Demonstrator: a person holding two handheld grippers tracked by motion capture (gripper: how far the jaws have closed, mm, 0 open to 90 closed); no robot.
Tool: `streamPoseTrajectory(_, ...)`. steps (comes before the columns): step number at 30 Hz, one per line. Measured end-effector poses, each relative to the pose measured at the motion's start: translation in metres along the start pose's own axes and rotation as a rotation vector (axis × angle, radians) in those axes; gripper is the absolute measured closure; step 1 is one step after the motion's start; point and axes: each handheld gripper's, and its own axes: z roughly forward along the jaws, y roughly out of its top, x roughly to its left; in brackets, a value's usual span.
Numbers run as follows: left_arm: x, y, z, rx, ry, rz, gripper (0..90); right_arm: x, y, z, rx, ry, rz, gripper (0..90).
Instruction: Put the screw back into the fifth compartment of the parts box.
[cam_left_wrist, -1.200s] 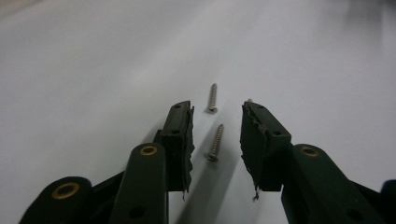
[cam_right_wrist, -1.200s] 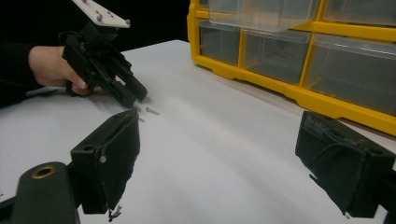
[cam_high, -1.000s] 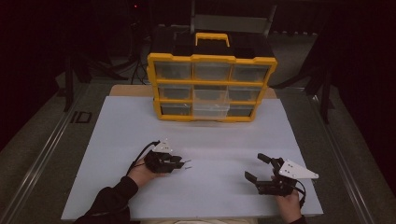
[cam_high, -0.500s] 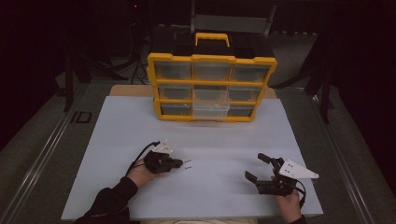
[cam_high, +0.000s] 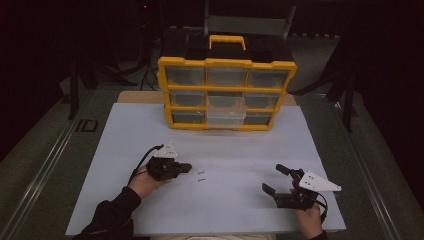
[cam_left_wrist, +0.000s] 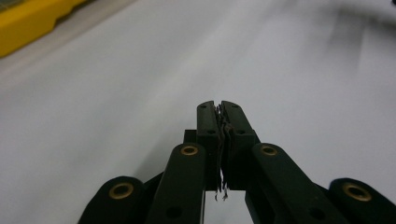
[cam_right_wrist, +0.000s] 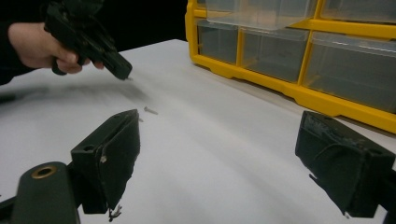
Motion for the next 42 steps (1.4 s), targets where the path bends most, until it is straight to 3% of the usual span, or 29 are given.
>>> streamPoseTrajectory(3,-0.001,0.004,-0.005,-0.011,0.0,0.007,88.4,0.0,0.0,0.0,0.001,0.0,0.002,13.9)
streamPoseTrajectory(12,-0.006,0.037,-0.027,-0.06,0.013,0.05,88.4,0.0,0.0,0.0,0.002,0.0,0.003,14.0)
streamPoseTrajectory(25,-0.001,0.078,-0.05,-0.106,0.043,0.086,88.5,0.0,0.0,0.001,0.003,0.001,0.004,14.0)
streamPoseTrajectory(27,-0.001,0.078,-0.05,-0.106,0.043,0.086,88.4,0.0,0.0,0.001,0.002,0.001,0.005,14.0)
streamPoseTrajectory(28,0.0,0.091,-0.056,-0.119,0.051,0.1,88.4,-0.001,0.0,0.0,0.002,0.0,0.005,13.9)
streamPoseTrajectory(34,0.005,0.116,-0.062,-0.138,0.069,0.128,88.4,-0.001,0.0,0.0,0.002,0.002,0.005,13.9)
streamPoseTrajectory(39,0.008,0.126,-0.063,-0.147,0.073,0.129,88.4,-0.001,0.0,0.0,0.001,0.002,0.004,14.0)
streamPoseTrajectory(42,0.014,0.145,-0.062,-0.154,0.074,0.13,88.5,-0.001,0.0,0.0,0.002,0.003,0.004,13.9)
